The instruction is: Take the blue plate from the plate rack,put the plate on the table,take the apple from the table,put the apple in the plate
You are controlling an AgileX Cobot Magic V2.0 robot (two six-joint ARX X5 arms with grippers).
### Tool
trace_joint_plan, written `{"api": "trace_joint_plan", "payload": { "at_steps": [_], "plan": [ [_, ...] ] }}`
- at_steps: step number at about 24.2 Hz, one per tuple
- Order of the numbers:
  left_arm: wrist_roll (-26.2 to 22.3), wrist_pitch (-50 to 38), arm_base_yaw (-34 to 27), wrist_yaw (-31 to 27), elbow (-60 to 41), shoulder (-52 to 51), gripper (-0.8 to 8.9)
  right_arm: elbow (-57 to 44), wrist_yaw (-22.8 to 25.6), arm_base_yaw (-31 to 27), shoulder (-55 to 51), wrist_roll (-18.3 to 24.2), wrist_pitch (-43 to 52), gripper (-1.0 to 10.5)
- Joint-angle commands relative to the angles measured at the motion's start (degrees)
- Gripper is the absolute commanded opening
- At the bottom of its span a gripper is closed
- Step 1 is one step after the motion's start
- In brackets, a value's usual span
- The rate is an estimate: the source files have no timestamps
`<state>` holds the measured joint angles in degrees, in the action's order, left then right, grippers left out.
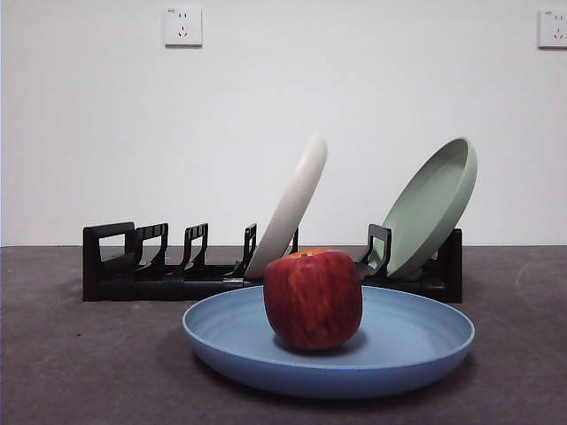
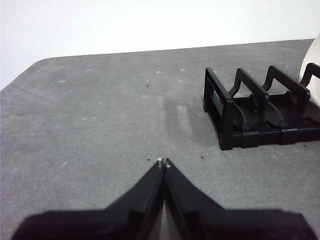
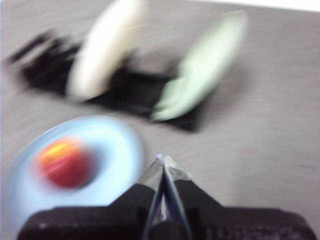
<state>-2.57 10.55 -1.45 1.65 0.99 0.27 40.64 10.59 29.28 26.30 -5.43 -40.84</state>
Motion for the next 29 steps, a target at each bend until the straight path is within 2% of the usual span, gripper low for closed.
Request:
{"api": "trace_joint_plan", "payload": {
  "at_steps": [1,4,8,14,20,29],
  "plan": [
    [-0.4,-0.2,-0.2,0.0,-0.8,-0.1,-0.03,-1.0,-0.2,-11.5,-2.5,1.0,3.2,-0.1],
    [-0.4,-0.2,-0.2,0.0,-0.8,-0.1,-0.03,-5.7,-0.8,-22.3,-7.4,0.3,12.8,-0.1],
    [-0.4,-0.2,-0.2,0.0,-0.8,-0.1,-0.03,-16.0,-6.7,-27.6,-15.8,0.4,22.3,-0.1],
    [-0.4,-0.2,-0.2,0.0,-0.8,-0.1,-0.03,-28.0,-12.4,-30.0,-22.3,0.5,27.4,-0.1],
    [-0.4,-0.2,-0.2,0.0,-0.8,-0.1,-0.03,-34.8,-13.9,-30.0,-26.2,0.1,27.9,-0.1],
    [-0.4,-0.2,-0.2,0.0,-0.8,-0.1,-0.03,-38.0,-15.0,-30.0,-26.3,0.4,28.1,-0.1]
  ]
}}
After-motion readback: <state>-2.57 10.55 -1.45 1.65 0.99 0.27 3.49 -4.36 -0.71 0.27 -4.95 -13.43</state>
